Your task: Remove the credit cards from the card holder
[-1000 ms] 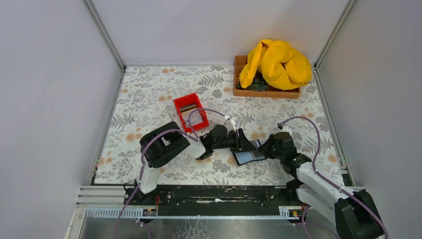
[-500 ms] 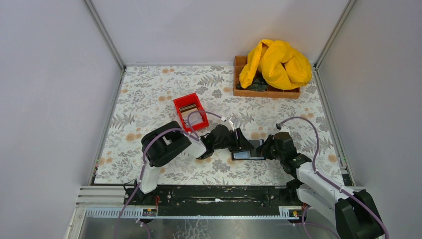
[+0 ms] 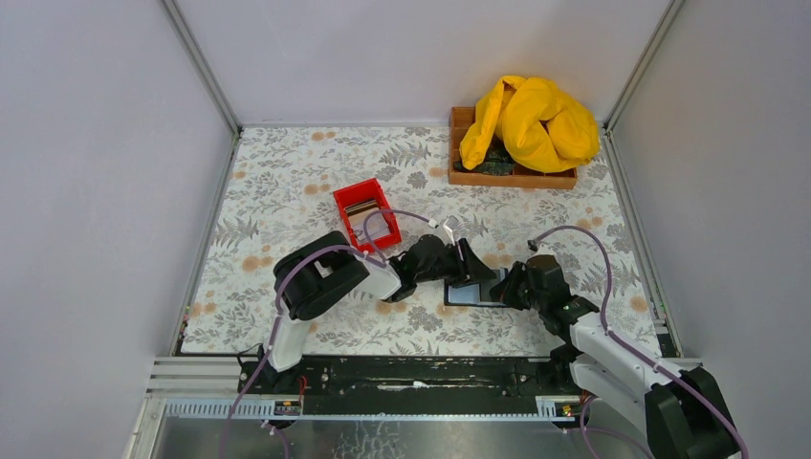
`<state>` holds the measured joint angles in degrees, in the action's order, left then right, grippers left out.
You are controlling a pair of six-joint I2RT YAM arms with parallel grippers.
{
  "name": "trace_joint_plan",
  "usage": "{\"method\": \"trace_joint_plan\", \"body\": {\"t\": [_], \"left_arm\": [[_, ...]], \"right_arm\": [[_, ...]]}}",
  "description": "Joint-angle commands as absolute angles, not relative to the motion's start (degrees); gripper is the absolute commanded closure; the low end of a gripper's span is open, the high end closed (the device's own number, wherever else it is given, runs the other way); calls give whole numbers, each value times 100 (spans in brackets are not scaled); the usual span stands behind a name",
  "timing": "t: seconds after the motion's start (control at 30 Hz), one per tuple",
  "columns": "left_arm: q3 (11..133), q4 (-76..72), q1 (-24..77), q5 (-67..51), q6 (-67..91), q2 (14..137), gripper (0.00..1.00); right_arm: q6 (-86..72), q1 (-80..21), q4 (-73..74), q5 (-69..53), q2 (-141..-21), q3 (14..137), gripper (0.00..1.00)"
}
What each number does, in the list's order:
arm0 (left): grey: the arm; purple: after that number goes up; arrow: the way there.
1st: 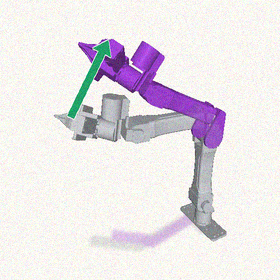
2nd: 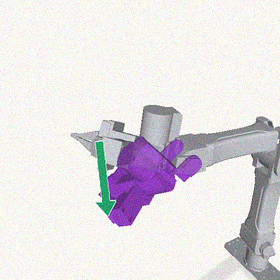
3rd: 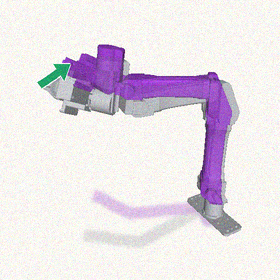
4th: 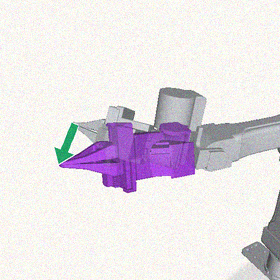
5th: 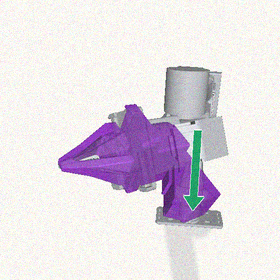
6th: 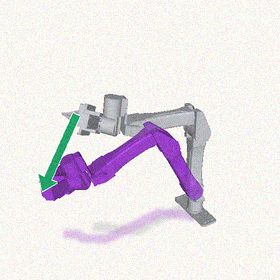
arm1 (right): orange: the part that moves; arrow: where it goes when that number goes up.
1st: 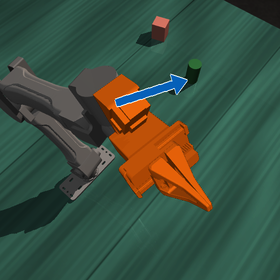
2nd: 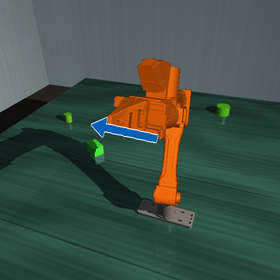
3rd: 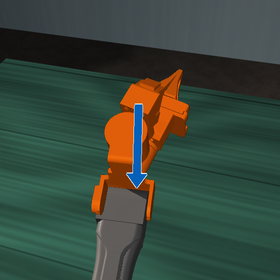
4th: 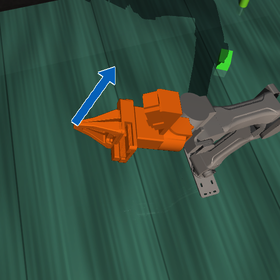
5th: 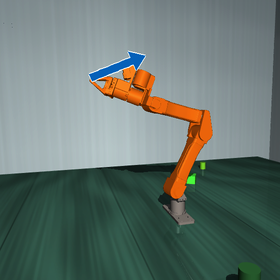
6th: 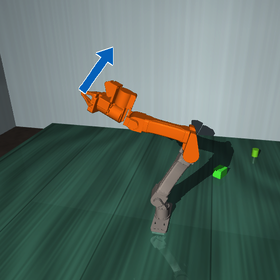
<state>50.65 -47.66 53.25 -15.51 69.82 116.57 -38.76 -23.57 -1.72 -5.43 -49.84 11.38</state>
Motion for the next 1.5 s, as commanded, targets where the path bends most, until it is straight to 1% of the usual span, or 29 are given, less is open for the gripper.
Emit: {"method": "trace_joint_plan", "body": {"t": [0.0,0.17,0.4,0.6,0.87,1.13,1.47], "left_arm": [[5043,-4873,5303,-1441,6882,11597,52],[4837,-4611,5305,-1324,6649,11370,52],[4656,-4577,5300,-1280,6603,11282,52],[4632,-4549,5291,-1291,6570,11349,52],[4764,-4502,5294,-1346,6577,11497,52],[4939,-4381,5290,-1335,6516,11672,52],[4904,-3964,5282,-1180,6175,11477,52]], "right_arm": [[-3935,-2408,241,-384,-4671,1008,100],[-3911,-2401,703,10,-4298,1264,100],[-4006,-2403,1009,554,-4652,1513,100],[-4120,-2395,1117,927,-4464,1499,100],[-3993,-2398,926,638,-4823,1493,100],[-3939,-2397,734,409,-4921,1381,100],[-3945,-2399,677,377,-4936,1353,100]]}}
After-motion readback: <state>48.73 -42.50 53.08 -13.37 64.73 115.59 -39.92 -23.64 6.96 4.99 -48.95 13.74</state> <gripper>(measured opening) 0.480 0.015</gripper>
